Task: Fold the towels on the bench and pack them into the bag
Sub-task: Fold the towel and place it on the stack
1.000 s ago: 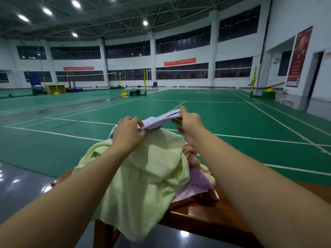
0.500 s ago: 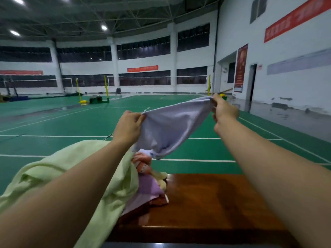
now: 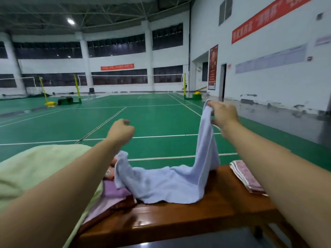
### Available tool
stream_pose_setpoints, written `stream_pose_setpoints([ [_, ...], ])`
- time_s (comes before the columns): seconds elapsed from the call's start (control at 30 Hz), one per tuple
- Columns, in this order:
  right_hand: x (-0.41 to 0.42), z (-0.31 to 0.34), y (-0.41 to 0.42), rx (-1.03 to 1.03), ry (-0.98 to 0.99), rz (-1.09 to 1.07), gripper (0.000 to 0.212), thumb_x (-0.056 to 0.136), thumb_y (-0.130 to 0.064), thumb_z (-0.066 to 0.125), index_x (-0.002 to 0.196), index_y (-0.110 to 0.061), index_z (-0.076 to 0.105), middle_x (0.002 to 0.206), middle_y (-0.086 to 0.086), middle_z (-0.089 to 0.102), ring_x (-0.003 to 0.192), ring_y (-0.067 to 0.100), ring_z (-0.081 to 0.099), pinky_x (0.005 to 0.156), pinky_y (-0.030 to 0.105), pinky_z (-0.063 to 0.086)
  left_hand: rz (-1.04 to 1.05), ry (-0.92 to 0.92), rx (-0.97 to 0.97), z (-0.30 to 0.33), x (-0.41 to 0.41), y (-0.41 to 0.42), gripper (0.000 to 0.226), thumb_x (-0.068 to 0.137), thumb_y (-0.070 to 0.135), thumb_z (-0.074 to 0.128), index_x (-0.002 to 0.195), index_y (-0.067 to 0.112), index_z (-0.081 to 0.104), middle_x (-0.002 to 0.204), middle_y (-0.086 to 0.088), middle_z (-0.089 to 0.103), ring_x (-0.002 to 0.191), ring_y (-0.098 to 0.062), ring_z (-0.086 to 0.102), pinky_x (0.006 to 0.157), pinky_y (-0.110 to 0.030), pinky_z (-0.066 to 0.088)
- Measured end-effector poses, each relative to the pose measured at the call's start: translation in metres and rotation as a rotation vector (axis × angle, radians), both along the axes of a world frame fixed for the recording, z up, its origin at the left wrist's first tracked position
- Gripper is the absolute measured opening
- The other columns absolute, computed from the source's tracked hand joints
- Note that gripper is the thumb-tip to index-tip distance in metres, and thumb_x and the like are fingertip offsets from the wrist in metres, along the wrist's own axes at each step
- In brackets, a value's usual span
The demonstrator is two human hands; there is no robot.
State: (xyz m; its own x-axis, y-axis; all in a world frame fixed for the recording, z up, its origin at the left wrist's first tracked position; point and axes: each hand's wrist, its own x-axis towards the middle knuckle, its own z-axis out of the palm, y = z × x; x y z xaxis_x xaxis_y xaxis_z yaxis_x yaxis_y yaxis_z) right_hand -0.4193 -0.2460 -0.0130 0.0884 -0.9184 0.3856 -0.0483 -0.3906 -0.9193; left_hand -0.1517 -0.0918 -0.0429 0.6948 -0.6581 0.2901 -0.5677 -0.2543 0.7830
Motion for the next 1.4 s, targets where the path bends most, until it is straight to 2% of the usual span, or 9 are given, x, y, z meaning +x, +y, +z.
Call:
stream_pose_setpoints([
  [0.1, 0.008, -0.008, 0.009, -0.125, 0.260, 0.142, 0.033, 0.095, -0.001, 0.056, 0.123, -0.014, 0.070, 0.132, 0.009, 0.064, 0.120, 0.030, 0.061, 0.105, 0.041, 0.050, -0.384, 0.220, 0.000, -0.008, -0.058, -0.017, 0.035, 0.093, 0.022, 0.072, 0.125, 0.008, 0.067, 0.109, -0.009, 0.071, 0.089, -0.020, 0.065, 0.088, -0.037, 0.056],
  [0.2, 0.010, -0.006, 0.013, -0.428, 0.769, 0.142, 0.041, 0.095, -0.005, 0.060, 0.136, -0.007, 0.061, 0.138, 0.013, 0.051, 0.125, 0.030, 0.053, 0.107, 0.035, 0.044, -0.537, 0.272, 0.086, -0.037, -0.095, -0.034, 0.045, 0.087, 0.034, 0.079, 0.124, 0.015, 0.064, 0.112, -0.008, 0.072, 0.097, -0.018, 0.068, 0.089, -0.037, 0.057],
  [0.53, -0.006, 0.019, 0.009, -0.911, 1.529, 0.113, 0.031, 0.088, -0.041, 0.074, 0.093, -0.010, 0.077, 0.101, 0.001, 0.058, 0.090, 0.023, 0.060, 0.083, 0.042, 0.052, -0.639, 0.400, 0.110, -0.140, -0.133, -0.071, 0.055, 0.084, 0.040, 0.080, 0.129, 0.017, 0.059, 0.125, -0.003, 0.065, 0.109, -0.016, 0.064, 0.082, -0.023, 0.051],
  [0.73, -0.043, 0.004, -0.032, -0.667, 1.689, 0.021, 0.053, 0.094, -0.054, 0.061, 0.066, -0.010, 0.058, 0.066, 0.004, 0.056, 0.058, 0.020, 0.050, 0.059, 0.033, 0.045, -0.610, 0.077, 0.130, -0.179, -0.116, -0.076, 0.039, 0.082, 0.042, 0.082, 0.113, 0.020, 0.073, 0.110, 0.006, 0.073, 0.100, -0.007, 0.067, 0.092, -0.024, 0.052],
  [0.87, -0.089, -0.053, -0.055, -0.259, 1.844, -0.031, 0.054, 0.097, -0.056, 0.056, 0.066, -0.012, 0.048, 0.069, 0.002, 0.050, 0.065, 0.023, 0.048, 0.068, 0.035, 0.045, -0.529, -0.036, 0.018, -0.171, -0.085, -0.066, 0.011, 0.086, 0.034, 0.078, 0.089, 0.023, 0.077, 0.087, 0.011, 0.074, 0.082, -0.006, 0.067, 0.077, -0.025, 0.054],
  [0.93, -0.093, -0.084, -0.057, -0.219, 1.805, 0.030, 0.051, 0.095, -0.060, 0.057, 0.073, -0.014, 0.058, 0.075, 0.001, 0.058, 0.070, 0.022, 0.055, 0.070, 0.035, 0.050, -0.507, -0.109, 0.042, -0.166, -0.066, -0.056, 0.011, 0.087, 0.034, 0.078, 0.086, 0.023, 0.076, 0.083, 0.011, 0.073, 0.076, -0.006, 0.065, 0.072, -0.026, 0.054],
  [1.1, -0.062, -0.148, -0.026, -0.239, 1.218, 0.453, 0.031, 0.085, -0.056, 0.072, 0.080, -0.025, 0.073, 0.075, -0.012, 0.068, 0.067, 0.001, 0.058, 0.063, 0.020, 0.047, -0.606, -0.215, 0.227, -0.164, -0.035, -0.029, 0.025, 0.076, 0.048, 0.085, 0.081, 0.025, 0.075, 0.076, 0.004, 0.073, 0.066, -0.006, 0.060, 0.067, -0.032, 0.052],
  [1.23, -0.059, -0.189, -0.020, -0.278, 1.024, 0.574, 0.020, 0.082, -0.050, 0.078, 0.086, -0.031, 0.078, 0.088, -0.011, 0.066, 0.082, 0.006, 0.061, 0.077, 0.027, 0.051, -0.633, -0.276, 0.370, -0.173, -0.022, -0.003, 0.039, 0.066, 0.063, 0.084, 0.086, 0.031, 0.074, 0.081, 0.012, 0.069, 0.073, -0.004, 0.061, 0.070, -0.024, 0.051],
  [1.4, -0.061, -0.212, -0.031, -0.429, 1.129, 0.470, 0.072, 0.073, -0.093, 0.039, 0.133, -0.056, 0.053, 0.118, -0.016, 0.045, 0.114, 0.008, 0.044, 0.107, 0.032, 0.036, -0.661, -0.279, 0.308, -0.179, -0.016, 0.007, 0.038, 0.068, 0.062, 0.084, 0.090, 0.033, 0.074, 0.094, 0.016, 0.067, 0.088, -0.005, 0.059, 0.078, -0.019, 0.048],
])
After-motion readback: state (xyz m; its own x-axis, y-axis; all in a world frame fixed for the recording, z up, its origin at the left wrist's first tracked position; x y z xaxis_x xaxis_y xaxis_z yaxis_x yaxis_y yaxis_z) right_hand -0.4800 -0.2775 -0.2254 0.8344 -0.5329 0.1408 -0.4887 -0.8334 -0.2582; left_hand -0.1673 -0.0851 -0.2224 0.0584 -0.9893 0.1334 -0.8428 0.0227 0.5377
